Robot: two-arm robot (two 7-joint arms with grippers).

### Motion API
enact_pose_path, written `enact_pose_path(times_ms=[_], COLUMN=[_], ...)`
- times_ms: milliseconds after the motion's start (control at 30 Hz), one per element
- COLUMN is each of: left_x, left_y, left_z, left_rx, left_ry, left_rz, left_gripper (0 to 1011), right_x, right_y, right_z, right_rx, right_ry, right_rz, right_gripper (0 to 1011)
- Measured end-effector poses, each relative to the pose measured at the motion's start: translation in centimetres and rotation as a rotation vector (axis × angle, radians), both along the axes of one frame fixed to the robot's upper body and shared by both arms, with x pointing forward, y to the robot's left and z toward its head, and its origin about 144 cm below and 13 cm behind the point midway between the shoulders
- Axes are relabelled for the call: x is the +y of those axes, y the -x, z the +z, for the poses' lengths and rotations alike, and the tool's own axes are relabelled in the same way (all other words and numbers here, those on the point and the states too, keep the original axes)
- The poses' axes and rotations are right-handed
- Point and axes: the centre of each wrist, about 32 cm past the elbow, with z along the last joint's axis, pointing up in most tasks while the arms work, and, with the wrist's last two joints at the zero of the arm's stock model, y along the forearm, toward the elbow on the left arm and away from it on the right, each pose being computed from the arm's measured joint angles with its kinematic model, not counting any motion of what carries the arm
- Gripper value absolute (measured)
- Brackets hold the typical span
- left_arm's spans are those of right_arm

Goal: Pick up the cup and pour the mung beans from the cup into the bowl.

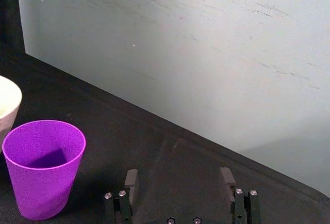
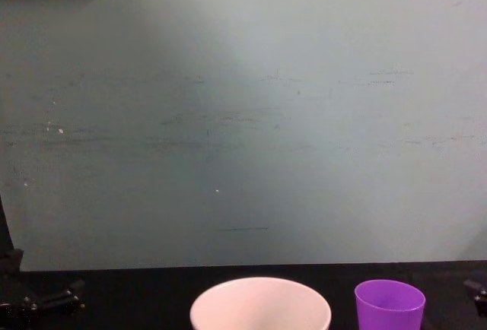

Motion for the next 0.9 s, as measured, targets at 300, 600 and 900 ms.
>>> enact_pose_path(times_ms=[300,600,900], left_x=[0.0,0.0,0.0], left_y=[0.0,0.0,0.0], left_z=[0.0,0.0,0.0], left_rx=[0.000,0.000,0.000], left_ry=[0.000,0.000,0.000], left_rz=[0.000,0.000,0.000], left_gripper=[1000,1000,1000], right_x=[0.0,0.0,0.7], right_y=[0.0,0.0,1.6], right_z=[0.0,0.0,-0.2], right_rx=[0.000,0.000,0.055], right_ry=[0.000,0.000,0.042], right_rz=[0.000,0.000,0.097], right_gripper=[1003,1003,1003])
